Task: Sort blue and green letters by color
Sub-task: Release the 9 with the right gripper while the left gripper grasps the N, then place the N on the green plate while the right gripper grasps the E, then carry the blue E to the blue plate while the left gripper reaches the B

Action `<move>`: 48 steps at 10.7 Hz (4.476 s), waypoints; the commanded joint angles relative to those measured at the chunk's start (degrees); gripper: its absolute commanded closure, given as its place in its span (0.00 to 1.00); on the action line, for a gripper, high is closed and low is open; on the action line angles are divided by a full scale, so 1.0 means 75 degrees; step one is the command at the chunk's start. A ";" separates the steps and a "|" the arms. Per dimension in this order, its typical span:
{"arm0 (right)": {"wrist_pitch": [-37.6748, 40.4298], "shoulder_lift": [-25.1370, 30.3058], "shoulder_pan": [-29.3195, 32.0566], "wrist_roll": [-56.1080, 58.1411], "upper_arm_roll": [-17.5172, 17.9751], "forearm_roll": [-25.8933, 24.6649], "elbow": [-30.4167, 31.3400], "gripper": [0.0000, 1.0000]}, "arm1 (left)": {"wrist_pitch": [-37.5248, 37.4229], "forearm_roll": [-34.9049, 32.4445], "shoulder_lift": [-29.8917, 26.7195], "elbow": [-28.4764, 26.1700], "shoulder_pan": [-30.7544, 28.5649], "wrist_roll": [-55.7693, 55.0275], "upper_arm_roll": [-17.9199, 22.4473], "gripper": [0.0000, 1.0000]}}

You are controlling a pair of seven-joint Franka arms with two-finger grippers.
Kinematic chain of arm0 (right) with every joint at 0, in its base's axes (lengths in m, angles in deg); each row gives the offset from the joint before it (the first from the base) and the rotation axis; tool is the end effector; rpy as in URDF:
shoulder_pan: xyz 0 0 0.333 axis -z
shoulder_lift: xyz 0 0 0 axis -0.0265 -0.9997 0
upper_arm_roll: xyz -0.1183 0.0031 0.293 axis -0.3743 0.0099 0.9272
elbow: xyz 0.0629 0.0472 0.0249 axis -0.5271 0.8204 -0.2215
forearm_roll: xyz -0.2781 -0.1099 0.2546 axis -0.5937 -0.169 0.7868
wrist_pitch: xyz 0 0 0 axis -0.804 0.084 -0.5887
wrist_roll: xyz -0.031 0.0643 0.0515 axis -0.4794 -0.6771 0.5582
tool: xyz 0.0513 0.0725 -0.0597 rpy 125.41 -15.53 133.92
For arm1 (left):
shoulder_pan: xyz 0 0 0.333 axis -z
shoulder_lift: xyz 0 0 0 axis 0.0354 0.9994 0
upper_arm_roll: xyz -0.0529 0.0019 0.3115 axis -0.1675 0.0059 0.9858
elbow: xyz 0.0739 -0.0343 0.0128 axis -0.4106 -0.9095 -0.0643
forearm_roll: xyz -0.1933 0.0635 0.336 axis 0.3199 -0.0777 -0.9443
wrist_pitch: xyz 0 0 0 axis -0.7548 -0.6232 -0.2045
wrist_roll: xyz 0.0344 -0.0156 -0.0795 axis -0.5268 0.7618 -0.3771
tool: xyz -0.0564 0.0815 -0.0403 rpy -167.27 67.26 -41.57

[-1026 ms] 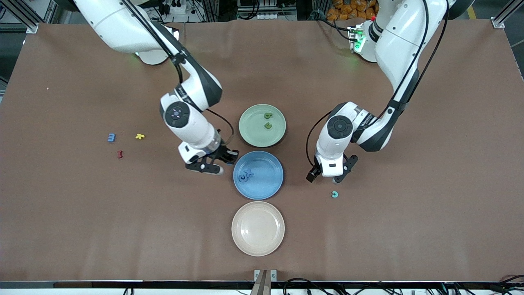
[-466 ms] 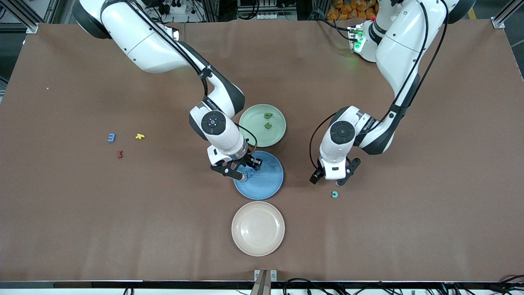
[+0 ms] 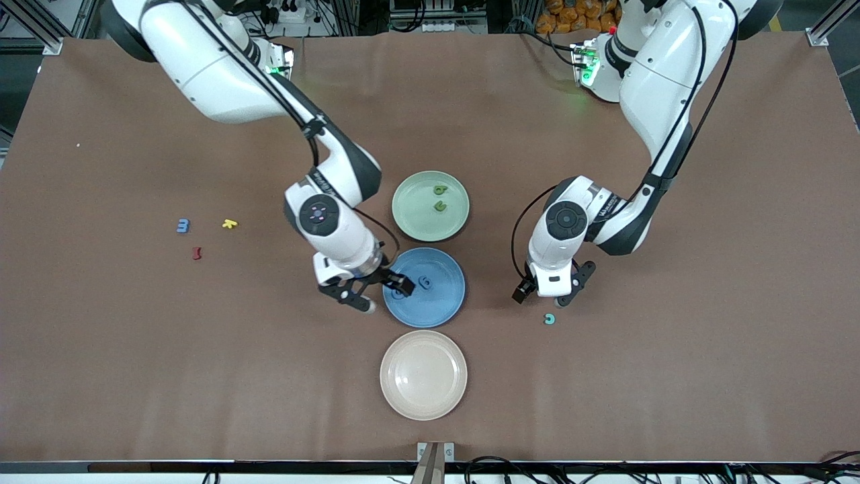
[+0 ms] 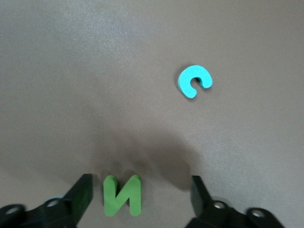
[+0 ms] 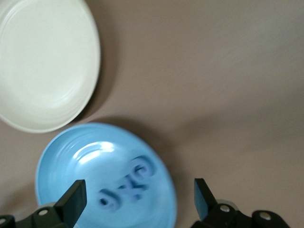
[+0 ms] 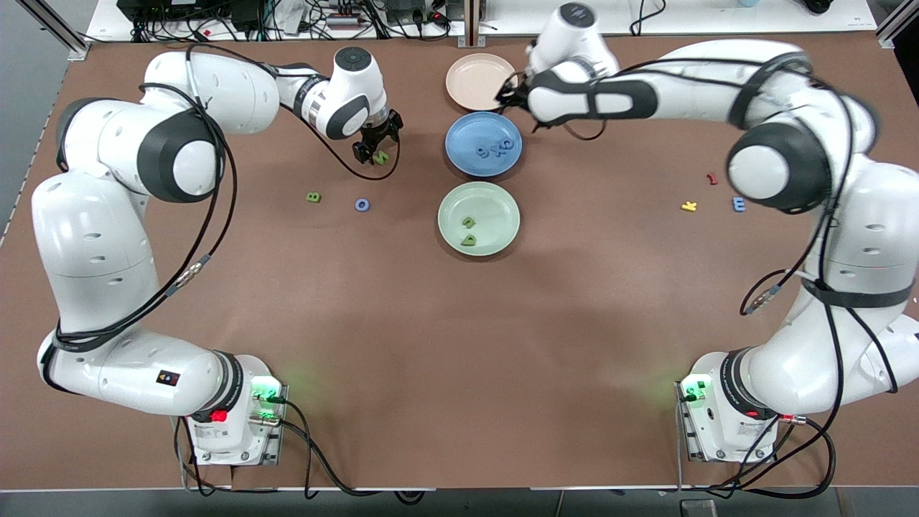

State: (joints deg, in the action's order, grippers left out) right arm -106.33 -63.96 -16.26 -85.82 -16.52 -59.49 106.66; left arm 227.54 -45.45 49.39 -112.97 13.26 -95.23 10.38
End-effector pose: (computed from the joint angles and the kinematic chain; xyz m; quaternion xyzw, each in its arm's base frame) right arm 0.6210 0.3737 0.2581 -0.9682 0.2216 -0.0248 0.1134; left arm 0.5863 -0.2975 0.1728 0.9108 0.4107 0.0412 0.0118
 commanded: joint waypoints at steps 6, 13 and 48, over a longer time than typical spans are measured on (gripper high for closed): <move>0.3068 0.3789 0.3650 0.5594 0.0170 -0.0030 0.4183 0.01 | -0.0080 -0.0218 -0.0072 0.0025 -0.0070 0.0004 -0.0041 1.00; 0.0796 0.3944 0.3922 0.7754 -0.1811 -0.0019 0.5956 0.13 | -0.0466 -0.0112 -0.0728 0.0072 0.0700 -0.0545 -0.1060 1.00; 0.0009 0.0902 -0.1735 0.1483 -0.2340 0.4038 0.1054 1.00 | 0.1724 -0.2405 -0.3332 -0.5506 -0.3442 0.7293 -0.1669 0.00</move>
State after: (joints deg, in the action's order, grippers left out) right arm -106.82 -47.27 -25.66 -65.38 -33.73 -29.09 128.38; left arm 238.36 -57.82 24.62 -153.05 -8.90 -41.39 -1.25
